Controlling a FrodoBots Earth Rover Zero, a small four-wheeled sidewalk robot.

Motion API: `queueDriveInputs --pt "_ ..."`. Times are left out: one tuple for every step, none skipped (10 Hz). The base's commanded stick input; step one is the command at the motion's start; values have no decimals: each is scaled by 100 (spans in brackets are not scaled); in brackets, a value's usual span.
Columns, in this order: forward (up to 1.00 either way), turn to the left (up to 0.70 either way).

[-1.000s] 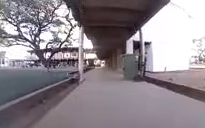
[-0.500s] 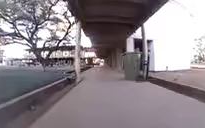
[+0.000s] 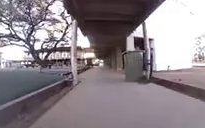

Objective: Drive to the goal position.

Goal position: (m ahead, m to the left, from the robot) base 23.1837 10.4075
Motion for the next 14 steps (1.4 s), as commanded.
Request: queueDriveInputs --pt "70 0" --pt "70 0" --pt "70 0" --pt "70 0" --pt "70 0" --pt "70 0" --pt "70 14" --pt "70 28" --pt "70 25" --pt "70 13" --pt "70 0" --pt "70 0" --pt "70 0" --pt "70 0"
